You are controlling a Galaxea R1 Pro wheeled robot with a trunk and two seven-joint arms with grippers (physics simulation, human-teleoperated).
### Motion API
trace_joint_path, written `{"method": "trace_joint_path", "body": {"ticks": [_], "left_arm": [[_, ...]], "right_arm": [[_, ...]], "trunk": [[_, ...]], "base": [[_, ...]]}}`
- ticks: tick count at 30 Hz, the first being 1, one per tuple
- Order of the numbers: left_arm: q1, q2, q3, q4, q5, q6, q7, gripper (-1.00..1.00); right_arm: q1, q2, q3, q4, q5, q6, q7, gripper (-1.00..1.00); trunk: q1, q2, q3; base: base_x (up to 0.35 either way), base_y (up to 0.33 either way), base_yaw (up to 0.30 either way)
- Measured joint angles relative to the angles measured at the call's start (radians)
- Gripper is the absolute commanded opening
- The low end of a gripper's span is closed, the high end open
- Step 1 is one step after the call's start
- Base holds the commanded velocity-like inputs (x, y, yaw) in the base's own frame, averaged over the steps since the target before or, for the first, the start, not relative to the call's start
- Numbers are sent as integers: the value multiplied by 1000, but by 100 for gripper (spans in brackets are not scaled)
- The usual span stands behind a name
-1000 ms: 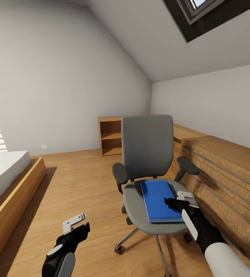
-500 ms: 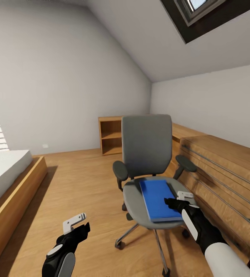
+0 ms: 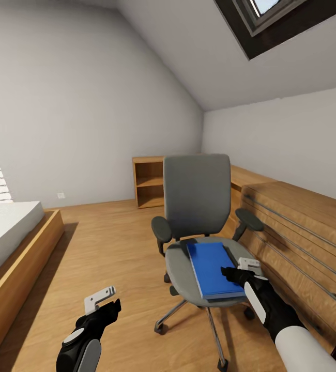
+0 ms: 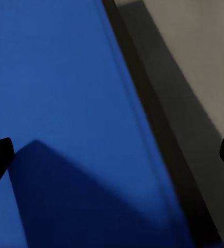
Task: In the bedroom, organize the workspace by keeping the computer under the desk, ensuring the monitor is on the desk, placing the keyboard on the desk next to the monitor, placing the mouse on the desk next to the keyboard, moving the folder from the swivel chair onto the desk next to the mouse, stacking the notebook on top of the folder with the pen on top of the notebook, and positioning the swivel chair next to the desk.
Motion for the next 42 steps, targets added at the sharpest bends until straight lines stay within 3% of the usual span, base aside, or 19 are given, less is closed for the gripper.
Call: {"method": "trace_joint_path", "body": {"ticks": [17, 24, 28, 33, 42], "left_arm": [[0, 0, -1, 0, 0, 0, 0, 100], [0, 0, 0, 0, 0, 0, 0, 100], [0, 0, 0, 0, -1, 0, 0, 100], [0, 0, 0, 0, -1, 0, 0, 100], [0, 0, -3, 0, -1, -1, 1, 100]], "right_arm": [[1, 0, 0, -3, -3, -1, 0, 100], [2, 0, -1, -67, -5, 16, 1, 100], [2, 0, -3, -115, -10, 81, 1, 100], [2, 0, -4, -132, -13, 124, 1, 100], [2, 0, -5, -138, -14, 136, 1, 100]], "trunk": [[-65, 119, 53], [-65, 119, 53], [-65, 119, 53], [-65, 119, 53], [-66, 119, 53]], "base": [[0, 0, 0], [0, 0, 0], [0, 0, 0], [50, 0, 0], [237, 0, 0]]}}
